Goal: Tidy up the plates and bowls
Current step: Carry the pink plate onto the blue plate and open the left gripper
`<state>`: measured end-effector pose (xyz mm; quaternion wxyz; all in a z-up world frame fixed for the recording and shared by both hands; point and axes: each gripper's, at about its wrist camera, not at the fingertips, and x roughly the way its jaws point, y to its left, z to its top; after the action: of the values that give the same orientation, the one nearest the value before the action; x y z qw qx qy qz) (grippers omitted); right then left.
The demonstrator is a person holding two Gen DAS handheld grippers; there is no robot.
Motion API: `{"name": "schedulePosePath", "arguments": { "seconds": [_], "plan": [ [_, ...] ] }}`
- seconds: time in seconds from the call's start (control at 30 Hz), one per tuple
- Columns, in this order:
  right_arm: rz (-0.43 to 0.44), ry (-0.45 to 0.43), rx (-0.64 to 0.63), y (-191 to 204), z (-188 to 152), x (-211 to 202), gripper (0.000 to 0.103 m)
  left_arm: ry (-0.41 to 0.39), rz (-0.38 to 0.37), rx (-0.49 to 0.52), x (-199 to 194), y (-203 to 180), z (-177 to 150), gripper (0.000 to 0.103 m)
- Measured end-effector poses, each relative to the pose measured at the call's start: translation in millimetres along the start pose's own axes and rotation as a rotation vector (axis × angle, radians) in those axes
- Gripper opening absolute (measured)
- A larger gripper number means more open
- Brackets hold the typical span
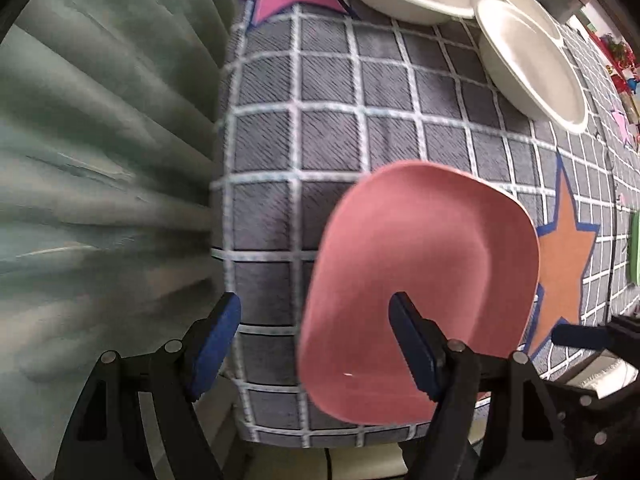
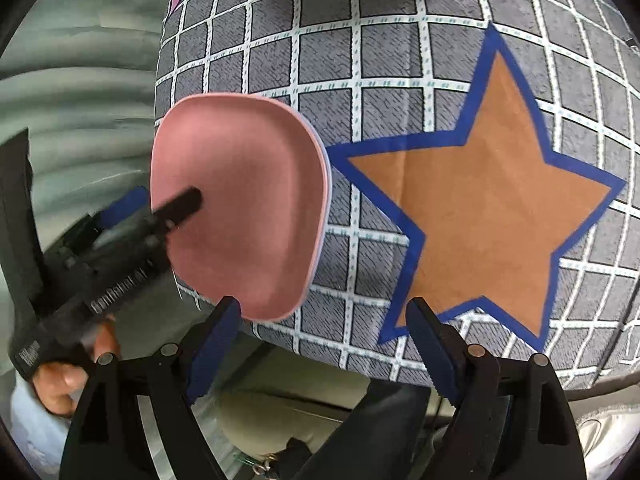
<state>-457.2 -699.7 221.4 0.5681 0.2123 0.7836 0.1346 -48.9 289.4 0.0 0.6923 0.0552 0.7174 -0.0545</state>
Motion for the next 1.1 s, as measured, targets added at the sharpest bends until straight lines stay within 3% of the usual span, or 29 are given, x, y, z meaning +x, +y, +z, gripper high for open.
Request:
{"name": "schedulePosePath", "arguments": {
  "seconds": [0.07, 0.2, 0.4, 0.5, 0.63, 0.73, 0.87, 1.0, 1.1],
  "plan": [
    [-0.021, -0.011, -0.001, 1, 30, 13, 0.086, 0.009, -0.011, 0.003, 8, -8, -5, 0.079],
    [0.006, -0.019, -0.013, 6, 38, -7, 0.086, 0.014, -0.043, -0.006, 9, -23, -16, 0.078],
    [-0.034, -0.026, -0.042, 4, 56, -37, 0.086, 0.017, -0.068, -0.075, 3, -42, -45, 0.079],
    [-0.027, -0.049, -0.062, -2, 67, -54, 0.086, 0.023, -0.098, -0.058, 5, -61, -64, 0.079],
    [-0.075, -0.091, -0.076, -17, 78, -80, 0.086, 0.023, -0.059, -0.022, -6, -95, -87, 0.08],
    [-0.112, -0.123, -0.086, -15, 64, -114, 0.086, 0.021, -0.032, -0.071, -14, -101, -104, 0.08],
    [-0.206, -0.132, -0.094, -38, 57, -129, 0.086, -0.003, 0.017, -0.11, -19, -88, -126, 0.08],
    [-0.249, -0.11, -0.055, -62, 28, -157, 0.086, -0.031, 0.053, -0.061, -50, -109, -148, 0.08],
    [-0.258, -0.106, -0.002, -86, 11, -175, 0.086, -0.037, 0.021, 0.009, -68, -146, -148, 0.08]
  ]
}}
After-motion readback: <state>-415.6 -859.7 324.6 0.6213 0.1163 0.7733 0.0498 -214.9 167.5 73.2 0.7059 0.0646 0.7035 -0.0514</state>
